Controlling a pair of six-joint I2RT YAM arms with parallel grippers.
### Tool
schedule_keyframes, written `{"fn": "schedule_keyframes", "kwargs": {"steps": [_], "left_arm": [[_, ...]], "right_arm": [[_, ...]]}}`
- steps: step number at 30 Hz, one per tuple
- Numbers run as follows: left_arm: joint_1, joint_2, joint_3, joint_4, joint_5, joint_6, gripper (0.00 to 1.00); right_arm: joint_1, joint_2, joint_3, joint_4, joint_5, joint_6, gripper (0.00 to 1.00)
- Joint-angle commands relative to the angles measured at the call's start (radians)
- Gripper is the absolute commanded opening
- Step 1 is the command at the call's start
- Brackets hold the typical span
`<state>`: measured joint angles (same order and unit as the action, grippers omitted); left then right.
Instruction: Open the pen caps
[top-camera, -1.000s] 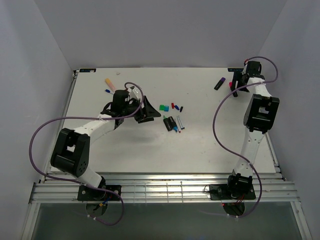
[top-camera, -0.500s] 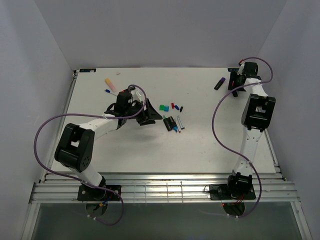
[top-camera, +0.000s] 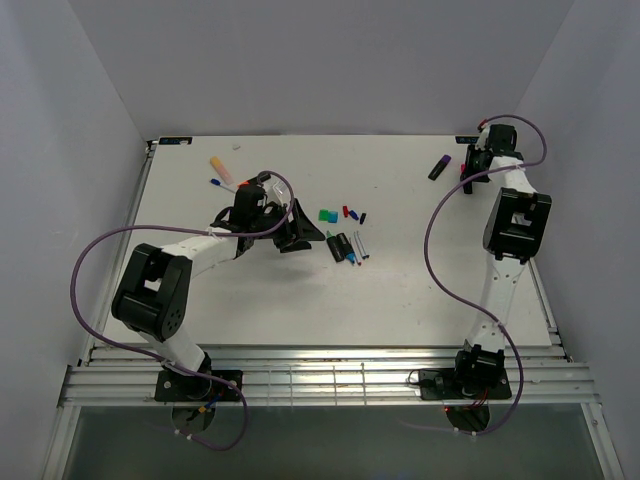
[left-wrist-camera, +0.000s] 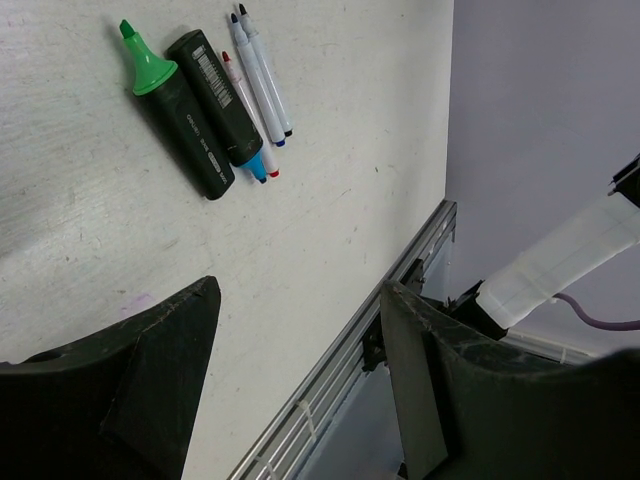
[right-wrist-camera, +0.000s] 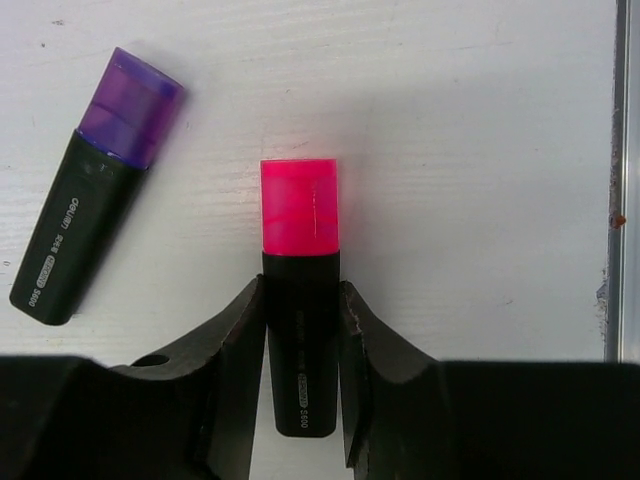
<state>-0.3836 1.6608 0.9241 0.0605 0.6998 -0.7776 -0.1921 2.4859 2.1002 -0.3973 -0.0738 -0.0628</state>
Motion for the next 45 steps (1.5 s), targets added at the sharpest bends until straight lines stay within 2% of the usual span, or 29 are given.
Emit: {"fn": "schedule_keyframes", "kwargs": {"steps": [1, 4, 7, 8, 9, 11, 12, 15, 18, 24, 28, 31, 45], "left_arm": [[-0.006, -0.006, -0.001, 0.009, 0.033, -0.008, 0.75], [-0.009, -0.016, -0.002, -0.002, 0.035, -0.012, 0.75], [-0.011, -0.044, -0.005, -0.020, 0.030, -0.009, 0.75], [-0.011, -0.055, -0.011, -0.027, 0.017, -0.003, 0.75], [-0.011, -0.065, -0.014, -0.034, 0.007, -0.002, 0.75], [-0.012, -0.104, -0.025, -0.048, -0.009, -0.003, 0.75], [-0.012, -0.117, -0.034, -0.050, -0.019, -0.003, 0.75], [-0.024, -0.162, -0.047, -0.056, -0.054, -0.006, 0.75], [-0.035, -0.191, -0.041, -0.096, -0.074, -0.014, 0.75], [-0.069, -0.214, -0.033, -0.114, -0.117, -0.060, 0.75], [-0.132, -0.231, -0.036, -0.117, -0.169, -0.092, 0.75], [-0.166, -0.239, -0.047, -0.116, -0.201, -0.117, 0.75], [-0.187, -0.196, -0.034, -0.110, -0.233, -0.115, 0.75]], "right_arm": [[0.003, -0.036, -0.069, -0.048, -0.033, 0.001, 0.08], [0.011, -0.128, -0.143, -0.019, -0.058, 0.043, 0.08], [0.036, -0.316, -0.372, 0.104, -0.078, 0.130, 0.08], [0.057, -0.370, -0.511, 0.177, -0.084, 0.152, 0.08], [0.066, -0.471, -0.569, 0.193, -0.075, 0.203, 0.08], [0.101, -0.569, -0.672, 0.210, -0.079, 0.257, 0.08], [0.118, -0.663, -0.769, 0.230, -0.092, 0.276, 0.08], [0.219, -0.825, -0.923, 0.218, -0.051, 0.317, 0.08], [0.331, -0.954, -1.040, 0.203, -0.087, 0.334, 0.08], [0.581, -1.155, -1.169, 0.164, -0.156, 0.365, 0.08], [0.742, -1.223, -1.238, 0.189, -0.176, 0.394, 0.08], [0.799, -1.233, -1.240, 0.196, -0.185, 0.412, 0.08], [0.861, -1.161, -1.218, 0.293, -0.281, 0.465, 0.08]]}}
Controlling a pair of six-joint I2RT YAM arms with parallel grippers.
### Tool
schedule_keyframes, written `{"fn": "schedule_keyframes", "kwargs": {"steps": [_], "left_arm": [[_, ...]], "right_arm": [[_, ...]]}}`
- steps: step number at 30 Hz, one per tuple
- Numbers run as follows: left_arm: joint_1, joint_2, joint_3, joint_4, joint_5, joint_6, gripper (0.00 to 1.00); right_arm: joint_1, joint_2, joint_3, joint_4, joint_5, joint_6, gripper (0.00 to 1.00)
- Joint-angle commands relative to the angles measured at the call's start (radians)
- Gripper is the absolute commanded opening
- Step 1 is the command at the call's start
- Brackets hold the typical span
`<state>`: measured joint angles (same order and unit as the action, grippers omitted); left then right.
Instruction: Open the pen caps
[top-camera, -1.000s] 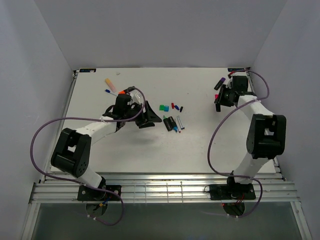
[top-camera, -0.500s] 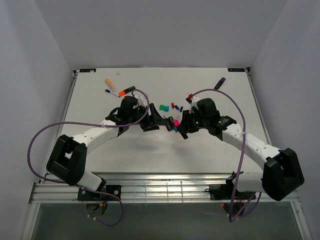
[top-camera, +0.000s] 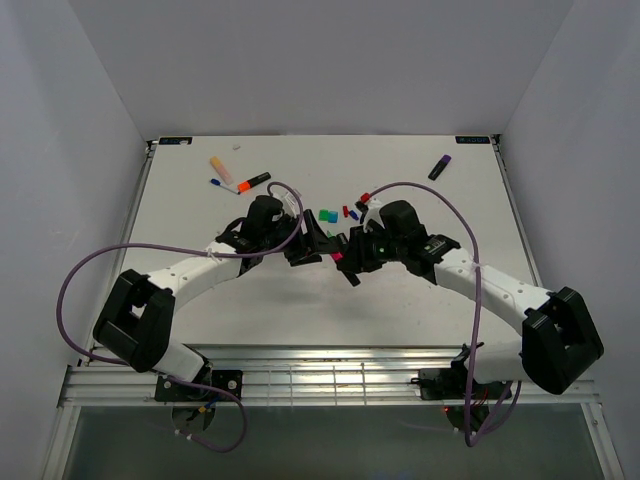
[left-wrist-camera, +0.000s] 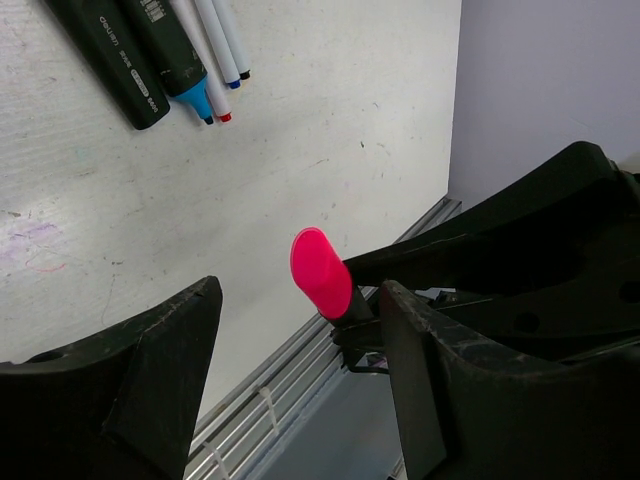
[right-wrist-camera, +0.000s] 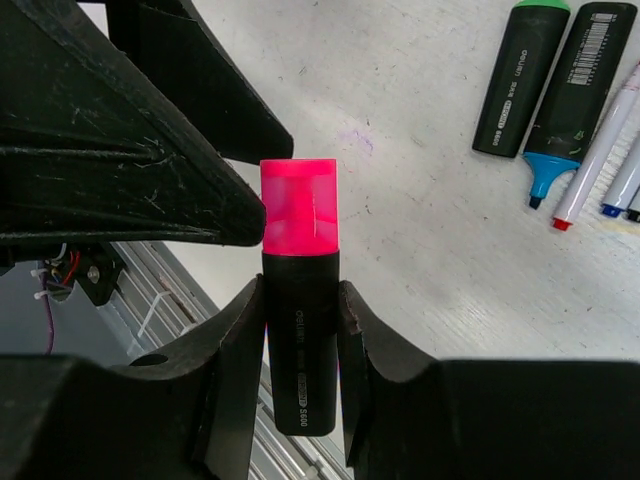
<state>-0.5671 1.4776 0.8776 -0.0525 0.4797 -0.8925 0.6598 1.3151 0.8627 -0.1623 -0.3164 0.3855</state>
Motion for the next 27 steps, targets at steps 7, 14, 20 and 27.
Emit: {"fn": "schedule_keyframes", "kwargs": {"steps": [7, 14, 20, 27], "left_arm": [[-0.002, 0.021, 0.018, 0.039, 0.014, -0.028, 0.68], [-0.002, 0.070, 0.024, 0.077, 0.040, -0.046, 0.60], [-0.002, 0.102, 0.034, 0.094, 0.063, -0.054, 0.41], [-0.002, 0.128, 0.066, 0.057, 0.060, -0.031, 0.14]], "right_arm": [[0.017, 0.042, 0.030, 0.104, -0.062, 0.027, 0.08], [0.018, 0.064, 0.033, 0.141, -0.056, 0.033, 0.08], [0.021, 0.091, 0.022, 0.190, -0.069, 0.039, 0.08], [0.021, 0.124, 0.035, 0.172, -0.090, 0.001, 0.21]]}}
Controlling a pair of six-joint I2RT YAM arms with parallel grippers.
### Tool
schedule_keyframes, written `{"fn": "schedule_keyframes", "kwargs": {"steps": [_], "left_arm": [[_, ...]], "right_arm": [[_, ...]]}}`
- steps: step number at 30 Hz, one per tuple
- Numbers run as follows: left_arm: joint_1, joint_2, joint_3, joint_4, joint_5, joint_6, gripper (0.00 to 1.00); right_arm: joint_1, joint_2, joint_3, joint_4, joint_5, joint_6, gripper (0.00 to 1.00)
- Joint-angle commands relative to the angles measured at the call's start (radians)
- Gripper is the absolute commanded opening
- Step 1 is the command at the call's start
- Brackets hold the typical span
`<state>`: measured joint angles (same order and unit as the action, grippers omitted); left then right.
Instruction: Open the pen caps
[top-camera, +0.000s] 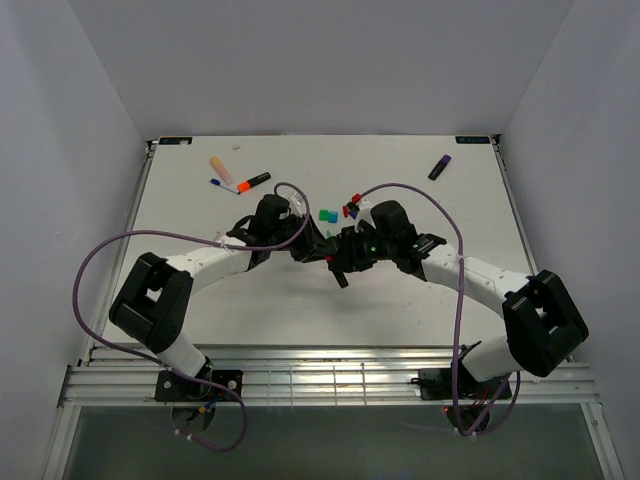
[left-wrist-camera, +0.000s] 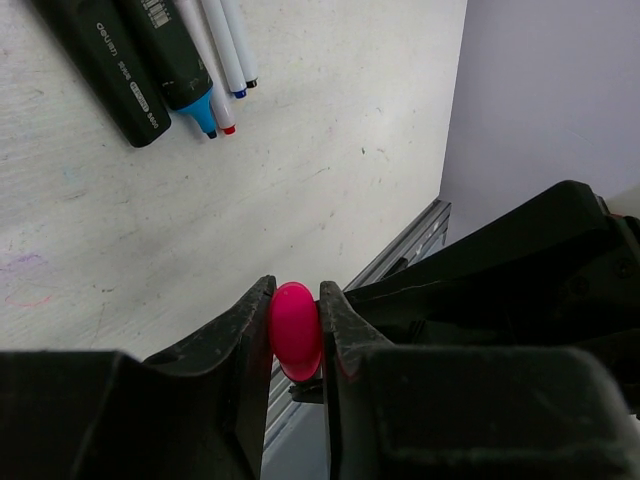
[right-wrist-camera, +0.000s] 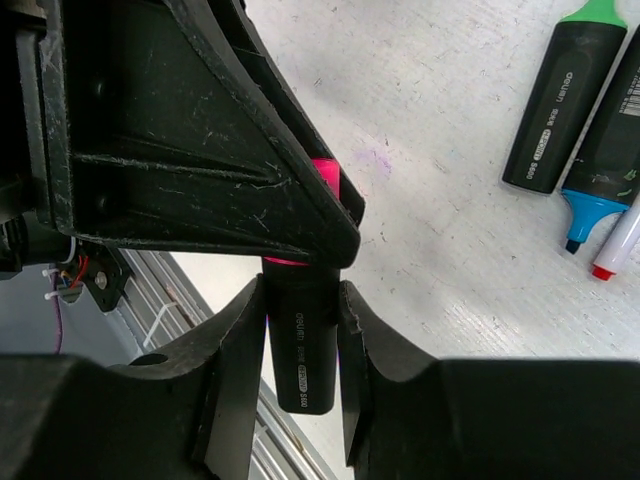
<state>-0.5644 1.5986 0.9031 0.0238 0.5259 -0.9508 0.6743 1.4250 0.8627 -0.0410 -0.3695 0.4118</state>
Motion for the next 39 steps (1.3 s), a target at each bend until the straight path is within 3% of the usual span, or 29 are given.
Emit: {"fn": "schedule_keyframes", "kwargs": {"steps": [1, 2, 5, 13, 16, 18, 22, 23, 26, 29, 33, 35, 37, 39], "left_arm": [[-0.005, 0.009, 0.051, -0.019, 0.016, 0.041, 0.10], [-0.005, 0.012, 0.057, -0.048, 0.016, 0.047, 0.07], [-0.005, 0.011, 0.071, -0.059, 0.022, 0.075, 0.00], [-0.005, -0.022, 0.076, -0.061, 0.025, 0.086, 0.00], [-0.005, -0.026, 0.080, -0.079, 0.005, 0.078, 0.00], [-0.003, -0.014, 0.100, -0.119, -0.033, 0.067, 0.00], [0.020, 0.084, 0.264, -0.333, -0.133, 0.061, 0.00], [0.037, 0.112, 0.304, -0.404, -0.148, 0.069, 0.00], [0.069, 0.201, 0.416, -0.452, -0.110, 0.081, 0.00], [0.096, 0.230, 0.462, -0.459, -0.086, 0.086, 0.00], [0.123, 0.207, 0.429, -0.406, -0.041, 0.095, 0.00], [0.148, 0.161, 0.334, -0.273, 0.034, 0.096, 0.00], [0.161, 0.141, 0.301, -0.243, 0.039, 0.119, 0.00], [0.169, 0.126, 0.289, -0.235, 0.014, 0.179, 0.00]], "right_arm": [[0.007, 0.017, 0.041, 0.043, -0.042, -0.033, 0.27], [0.007, 0.025, 0.042, 0.043, -0.051, -0.047, 0.37], [0.005, 0.040, 0.041, 0.009, -0.078, -0.064, 0.47], [0.004, 0.075, 0.029, 0.030, -0.167, -0.087, 0.47], [0.004, 0.086, 0.019, 0.072, -0.172, -0.085, 0.14], [0.016, 0.103, 0.024, 0.069, -0.123, -0.085, 0.08], [0.143, 0.091, 0.070, -0.069, 0.338, -0.160, 0.08], [0.172, 0.097, 0.082, -0.088, 0.535, -0.174, 0.08], [0.243, 0.127, 0.127, -0.152, 0.790, -0.177, 0.08], [0.274, 0.138, 0.130, -0.157, 0.880, -0.176, 0.08], [0.265, 0.131, 0.124, -0.117, 0.758, -0.191, 0.08], [0.249, 0.112, 0.093, -0.077, 0.582, -0.188, 0.08], [0.213, 0.114, 0.084, -0.028, 0.409, -0.179, 0.08], [0.188, 0.124, 0.085, 0.002, 0.338, -0.177, 0.08]]}}
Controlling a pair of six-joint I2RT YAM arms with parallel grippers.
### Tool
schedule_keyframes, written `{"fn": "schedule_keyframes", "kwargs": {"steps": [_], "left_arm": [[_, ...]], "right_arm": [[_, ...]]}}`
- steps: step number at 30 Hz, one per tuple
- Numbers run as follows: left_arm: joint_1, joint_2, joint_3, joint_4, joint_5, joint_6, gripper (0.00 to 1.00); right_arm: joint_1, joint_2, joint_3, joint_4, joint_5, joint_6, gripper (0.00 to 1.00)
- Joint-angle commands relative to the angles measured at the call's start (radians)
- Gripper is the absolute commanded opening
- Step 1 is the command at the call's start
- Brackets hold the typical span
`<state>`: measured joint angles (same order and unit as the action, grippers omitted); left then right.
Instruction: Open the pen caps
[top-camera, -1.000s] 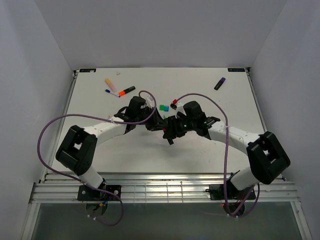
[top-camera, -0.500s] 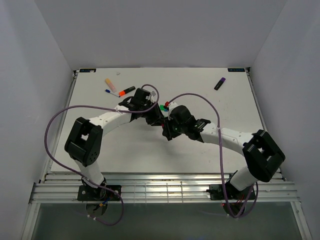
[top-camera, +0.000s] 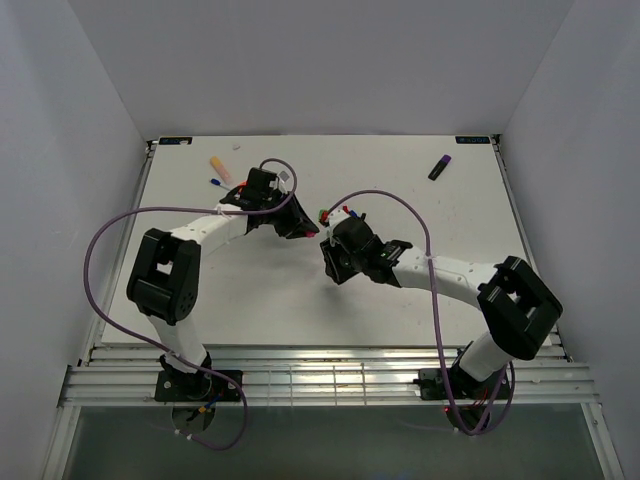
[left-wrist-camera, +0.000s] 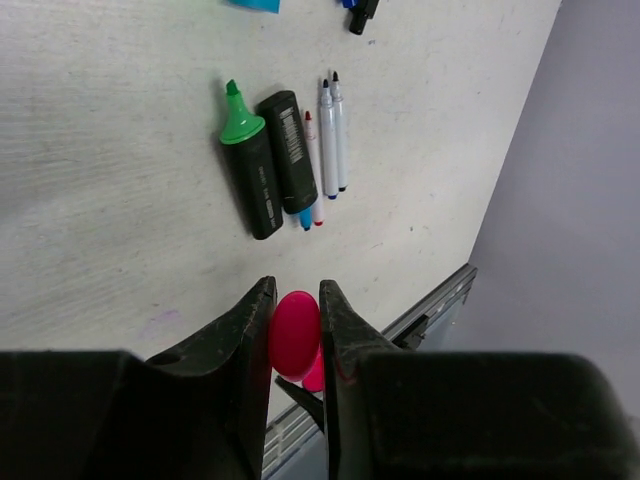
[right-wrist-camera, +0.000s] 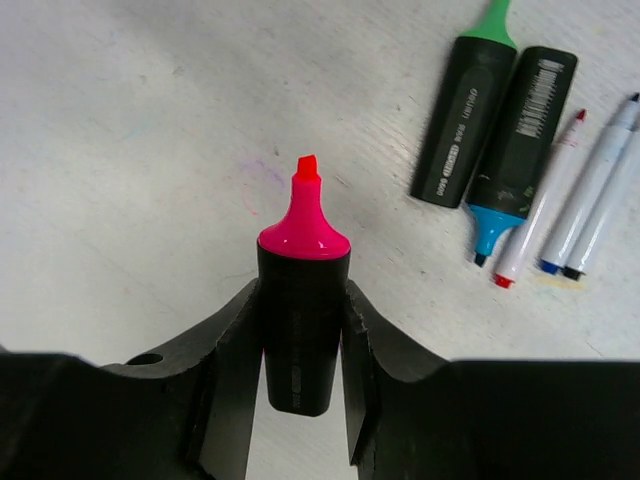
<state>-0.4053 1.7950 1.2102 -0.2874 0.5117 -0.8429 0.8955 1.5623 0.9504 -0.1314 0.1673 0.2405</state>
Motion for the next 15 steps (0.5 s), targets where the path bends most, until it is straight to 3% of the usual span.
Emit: {"fn": "schedule_keyframes", "kwargs": {"steps": [1, 6, 15], "left_arm": [[0.010, -0.071, -0.012, 0.062, 0.007, 0.088, 0.00], [0.022, 0.030, 0.103, -0.056, -0.126, 0.165, 0.00], [0.059, 0.228, 0.258, -0.116, -0.153, 0.211, 0.00]], "right_arm": [[-0.038, 0.001, 0.002, 0.098, -0.240, -0.012, 0.08], [-0.050, 0.082, 0.085, 0.113, -0.275, -0.003, 0.08], [-0.069, 0.249, 0.191, 0.113, -0.206, 0.016, 0.08]]}}
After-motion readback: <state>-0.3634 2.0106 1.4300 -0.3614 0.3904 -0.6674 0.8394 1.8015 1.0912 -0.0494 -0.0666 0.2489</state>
